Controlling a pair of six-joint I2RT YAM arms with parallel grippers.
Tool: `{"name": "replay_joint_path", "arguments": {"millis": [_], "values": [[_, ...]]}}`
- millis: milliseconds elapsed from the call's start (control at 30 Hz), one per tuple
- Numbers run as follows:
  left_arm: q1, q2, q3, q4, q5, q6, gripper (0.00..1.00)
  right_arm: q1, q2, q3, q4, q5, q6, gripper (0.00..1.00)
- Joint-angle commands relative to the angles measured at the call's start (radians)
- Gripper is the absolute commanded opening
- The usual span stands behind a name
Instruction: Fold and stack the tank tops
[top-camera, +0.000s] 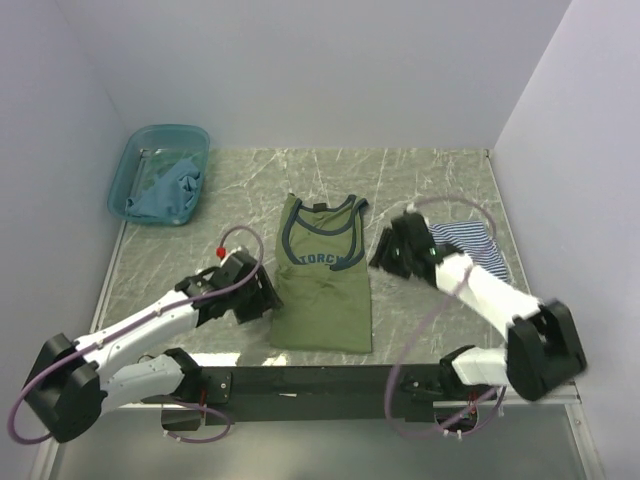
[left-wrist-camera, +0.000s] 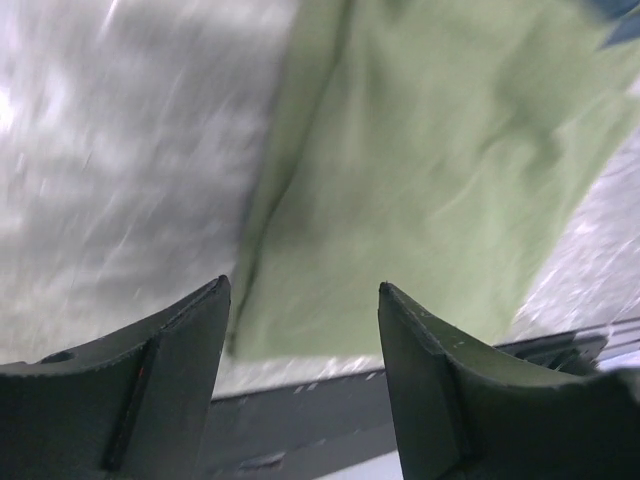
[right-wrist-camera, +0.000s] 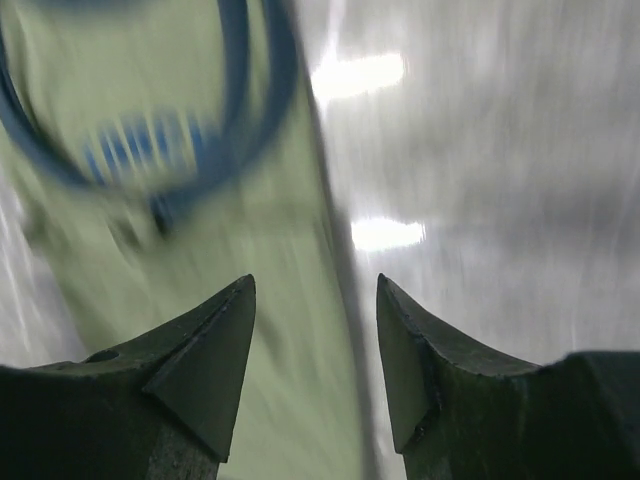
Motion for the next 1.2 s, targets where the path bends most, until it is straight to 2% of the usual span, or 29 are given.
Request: {"name": "replay_joint_path", "arguments": {"millis": [0,133,267,567,867,967,1067,1100,1167], "values": [[-0.039,-0.074,-0.059,-0.043,0.001,-0.09,0.66,0.062,-0.217,-0.165,-0.014,0.005,0.09,0.58],[-0.079,-0.102,-0.11,-0.032,0.039,-0.114,0.66,0.189,-0.403,-0.387,-0.037,-0.043,0.242,0.58],[-0.113,-0.105,-0.122,-0.043,0.05,-0.127,0.67,0.291,-0.541,-0.495,-0.069,-0.066,0.346,0.57],[-0.13,-0.133,-0.19,-0.049,0.081,-0.18,0.67,0.406,-0.622,-0.564,-0.115,-0.072,0.491,0.57],[-0.138,-0.076,-0.224,0.0,0.094,-0.187,0.61,0.471,-0.599,-0.652,-0.016,-0.103,0.572,0.55],[-0.138,-0.067,-0.237,0.025,0.084,-0.188,0.58,0.478,-0.567,-0.66,0.026,-0.106,0.577,0.5],[-0.138,-0.047,-0.262,0.089,0.104,-0.188,0.49,0.491,-0.547,-0.67,0.053,-0.1,0.592,0.39],[-0.138,-0.041,-0.27,0.1,0.104,-0.187,0.47,0.491,-0.544,-0.675,0.056,-0.094,0.591,0.31],[-0.138,-0.025,-0.27,0.14,0.104,-0.165,0.41,0.491,-0.544,-0.673,0.055,-0.086,0.586,0.27]]}}
